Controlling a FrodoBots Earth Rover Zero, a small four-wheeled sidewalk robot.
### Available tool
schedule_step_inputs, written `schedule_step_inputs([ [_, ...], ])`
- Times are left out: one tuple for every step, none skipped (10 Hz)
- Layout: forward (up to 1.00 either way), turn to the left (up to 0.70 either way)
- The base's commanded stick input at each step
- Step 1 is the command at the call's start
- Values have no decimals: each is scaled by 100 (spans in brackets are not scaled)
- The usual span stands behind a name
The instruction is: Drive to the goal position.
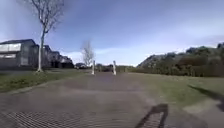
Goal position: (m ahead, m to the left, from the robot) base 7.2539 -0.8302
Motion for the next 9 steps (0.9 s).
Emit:
schedule_step_inputs([
  [100, 0],
  [100, 0],
  [100, 0],
  [100, 27],
  [100, 27],
  [100, 27],
  [100, 27],
  [100, 27],
  [100, 27],
])
